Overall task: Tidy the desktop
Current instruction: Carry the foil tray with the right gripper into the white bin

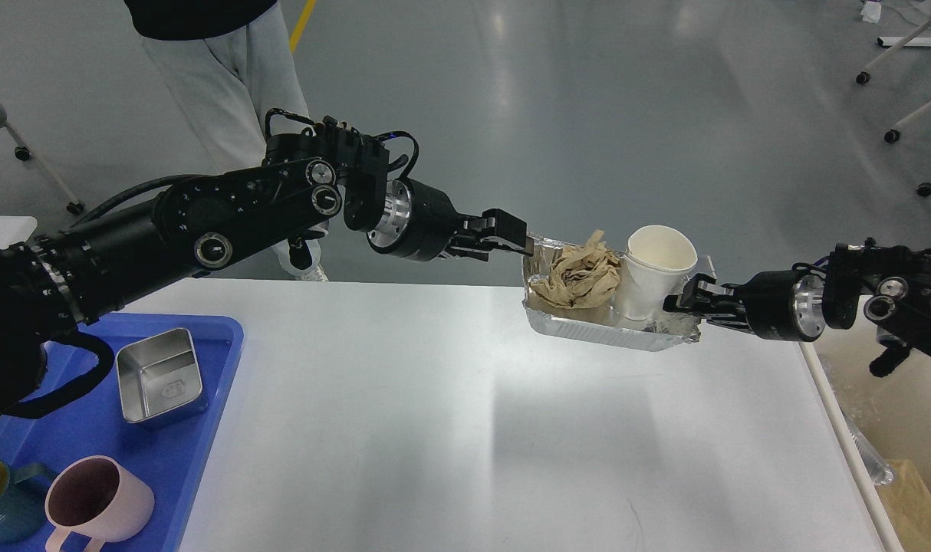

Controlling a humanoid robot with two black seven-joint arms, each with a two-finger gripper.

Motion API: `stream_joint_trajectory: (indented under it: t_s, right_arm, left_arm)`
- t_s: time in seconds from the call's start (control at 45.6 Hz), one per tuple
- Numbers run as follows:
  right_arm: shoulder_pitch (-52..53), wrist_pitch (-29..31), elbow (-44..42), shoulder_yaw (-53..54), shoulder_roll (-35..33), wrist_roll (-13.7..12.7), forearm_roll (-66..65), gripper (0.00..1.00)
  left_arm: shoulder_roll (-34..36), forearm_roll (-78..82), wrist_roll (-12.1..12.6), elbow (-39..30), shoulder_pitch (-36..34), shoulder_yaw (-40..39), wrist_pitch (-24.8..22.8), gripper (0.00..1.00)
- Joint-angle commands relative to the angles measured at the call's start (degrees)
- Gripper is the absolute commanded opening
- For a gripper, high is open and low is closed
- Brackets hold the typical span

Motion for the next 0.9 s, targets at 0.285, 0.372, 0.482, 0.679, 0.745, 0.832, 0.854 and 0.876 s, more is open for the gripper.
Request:
stream_joint_trajectory:
  t_s: [0.285, 0.372, 0.482, 0.679, 0.745, 0.832, 0.854, 0.876]
  right_arm:
    - [-14.8, -5.2, -12.1, 13.0, -5.5, -0.1, 4.6, 0.0]
    - [-19.0, -7.3, -12.5, 14.9, -7.1, -0.1, 7.4, 0.0]
    - [-23.6, -9.7, -13.0, 15.6, -8.5, 0.0, 11.1, 0.0]
    - [-31.6, -15.6, -17.3, 16.2, -8.0, 0.3, 17.6, 0.0]
    - [-33.1, -17.0, -18.9, 16.3, -7.8, 0.3, 19.3, 0.0]
    - [-34.9, -18.3, -21.8, 16.2, -6.9, 0.3, 21.9, 0.0]
    - [-35.3, -18.3, -22.7, 16.2, -6.7, 0.3, 22.4, 0.0]
    - [-35.7, -18.3, -23.3, 16.2, -6.6, 0.3, 22.9, 0.0]
  left_arm:
    - [9.6, -6.9, -0.5, 0.1, -0.2, -2.1, 6.6, 0.69]
    - [11.1, -9.0, -0.5, 0.1, 1.0, -3.0, 8.2, 0.69]
    - [13.4, -11.1, -0.5, 0.1, 3.5, -3.6, 10.8, 0.69]
    - [16.4, -14.0, -0.5, 0.3, 8.9, -7.4, 14.5, 0.69]
    - [17.2, -14.8, -0.5, 0.4, 10.8, -9.3, 14.9, 0.69]
    - [18.4, -15.8, -0.5, 0.7, 13.3, -12.2, 15.0, 0.69]
    - [18.8, -16.0, -0.5, 0.8, 14.0, -12.9, 14.9, 0.69]
    - [19.1, -16.1, -0.5, 0.9, 14.7, -13.6, 14.9, 0.69]
